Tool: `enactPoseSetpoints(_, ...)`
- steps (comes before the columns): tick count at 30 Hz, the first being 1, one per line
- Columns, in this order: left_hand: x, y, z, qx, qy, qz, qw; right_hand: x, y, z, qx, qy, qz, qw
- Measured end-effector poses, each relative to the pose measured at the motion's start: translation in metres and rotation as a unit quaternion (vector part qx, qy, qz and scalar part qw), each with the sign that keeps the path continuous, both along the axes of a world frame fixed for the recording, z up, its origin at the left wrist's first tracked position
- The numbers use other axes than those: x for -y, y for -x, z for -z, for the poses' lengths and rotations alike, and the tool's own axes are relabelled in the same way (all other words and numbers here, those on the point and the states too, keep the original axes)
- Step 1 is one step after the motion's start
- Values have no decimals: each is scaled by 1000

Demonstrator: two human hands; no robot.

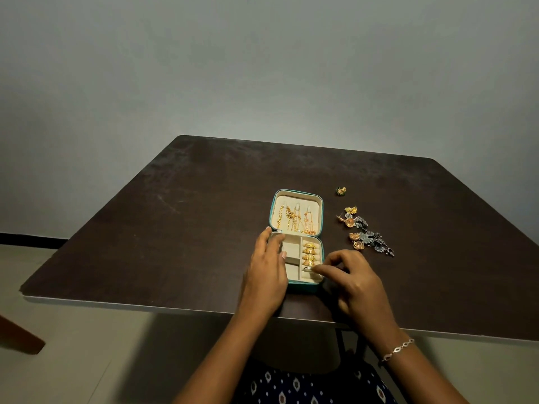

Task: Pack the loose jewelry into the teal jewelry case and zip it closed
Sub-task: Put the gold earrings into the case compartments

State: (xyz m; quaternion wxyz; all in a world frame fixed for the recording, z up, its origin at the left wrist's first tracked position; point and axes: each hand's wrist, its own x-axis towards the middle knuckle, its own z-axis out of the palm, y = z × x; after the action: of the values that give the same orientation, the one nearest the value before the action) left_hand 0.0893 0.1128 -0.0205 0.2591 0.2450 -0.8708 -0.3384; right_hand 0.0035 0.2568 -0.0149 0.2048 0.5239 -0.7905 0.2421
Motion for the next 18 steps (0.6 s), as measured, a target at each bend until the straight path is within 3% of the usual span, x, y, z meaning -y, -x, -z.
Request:
enactPoseSetpoints(13,0,0,1,-6,5,-1,1000,-1,4,10,23,16,-13,1000)
enactPoseSetpoints(18,2,-2,1,-32,-16,3,999,-2,2,8,127,68,-28,989)
